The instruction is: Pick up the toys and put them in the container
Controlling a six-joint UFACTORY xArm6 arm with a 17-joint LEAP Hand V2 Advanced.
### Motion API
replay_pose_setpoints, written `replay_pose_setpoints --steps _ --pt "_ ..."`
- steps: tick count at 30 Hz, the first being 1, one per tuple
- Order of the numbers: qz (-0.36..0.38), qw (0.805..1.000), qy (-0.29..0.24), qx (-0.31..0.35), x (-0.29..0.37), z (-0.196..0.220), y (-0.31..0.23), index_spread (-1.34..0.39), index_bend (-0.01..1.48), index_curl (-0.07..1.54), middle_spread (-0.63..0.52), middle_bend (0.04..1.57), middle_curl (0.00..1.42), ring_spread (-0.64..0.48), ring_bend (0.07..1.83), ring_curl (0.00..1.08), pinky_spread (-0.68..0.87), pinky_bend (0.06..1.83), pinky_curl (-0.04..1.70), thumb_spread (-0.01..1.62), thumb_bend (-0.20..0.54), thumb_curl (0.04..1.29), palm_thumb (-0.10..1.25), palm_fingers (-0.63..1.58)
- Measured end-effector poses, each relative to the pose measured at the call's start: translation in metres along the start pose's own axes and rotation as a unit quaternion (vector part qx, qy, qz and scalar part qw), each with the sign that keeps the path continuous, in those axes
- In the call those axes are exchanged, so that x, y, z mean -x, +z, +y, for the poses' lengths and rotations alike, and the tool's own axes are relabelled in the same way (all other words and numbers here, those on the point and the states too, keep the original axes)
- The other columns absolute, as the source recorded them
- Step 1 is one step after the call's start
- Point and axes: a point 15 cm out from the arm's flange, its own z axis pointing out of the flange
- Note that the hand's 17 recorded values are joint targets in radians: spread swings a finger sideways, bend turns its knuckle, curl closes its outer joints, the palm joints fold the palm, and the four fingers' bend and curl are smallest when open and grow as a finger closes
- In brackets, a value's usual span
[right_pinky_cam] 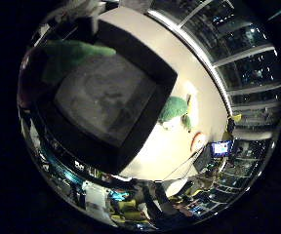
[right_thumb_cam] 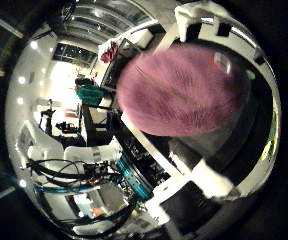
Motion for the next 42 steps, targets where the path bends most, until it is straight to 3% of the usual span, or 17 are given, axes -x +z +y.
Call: replay_pose_setpoints --steps 3,10,16,20,25,29,42 --pt "0.012 1.0 -0.006 0.004 -0.005 0.002 -0.001 -0.54 0.15 0.28 0.02 0.21 0.27 0.16 0.41 0.21 0.42 0.55 0.45 1.0 -0.028 0.43 0.75 -0.11" --pt "0.049 0.999 0.004 -0.011 -0.038 0.017 -0.034 -0.52 0.15 0.25 0.04 0.18 0.26 0.18 0.35 0.2 0.44 0.52 0.4 0.99 -0.027 0.4 0.74 -0.06" --pt "0.087 0.992 0.083 -0.046 -0.114 0.061 -0.078 -0.44 0.16 0.26 0.02 0.28 0.31 0.13 0.36 0.22 0.42 0.42 0.34 1.01 -0.015 0.4 0.78 0.12" --pt "0.132 0.974 0.159 -0.093 -0.182 0.099 -0.105 -0.42 0.16 0.26 -0.03 0.33 0.33 0.07 0.39 0.23 0.41 0.4 0.33 1.02 -0.019 0.4 0.8 0.22" --pt "0.139 0.958 0.236 -0.086 -0.238 0.16 -0.082 -0.42 0.16 0.26 -0.07 0.36 0.34 0.02 0.42 0.24 0.39 0.38 0.31 1.02 -0.021 0.41 0.8 0.29" --pt "0.14 0.949 0.27 -0.081 -0.269 0.183 -0.075 -0.42 0.16 0.27 -0.09 0.39 0.35 0.0 0.43 0.23 0.38 0.37 0.3 1.02 -0.022 0.41 0.81 0.32" --pt "0.158 0.936 0.303 -0.088 -0.388 0.167 -0.049 -0.41 0.16 0.27 -0.1 0.42 0.36 -0.01 0.44 0.22 0.37 0.37 0.28 1.02 -0.023 0.42 0.81 0.34"
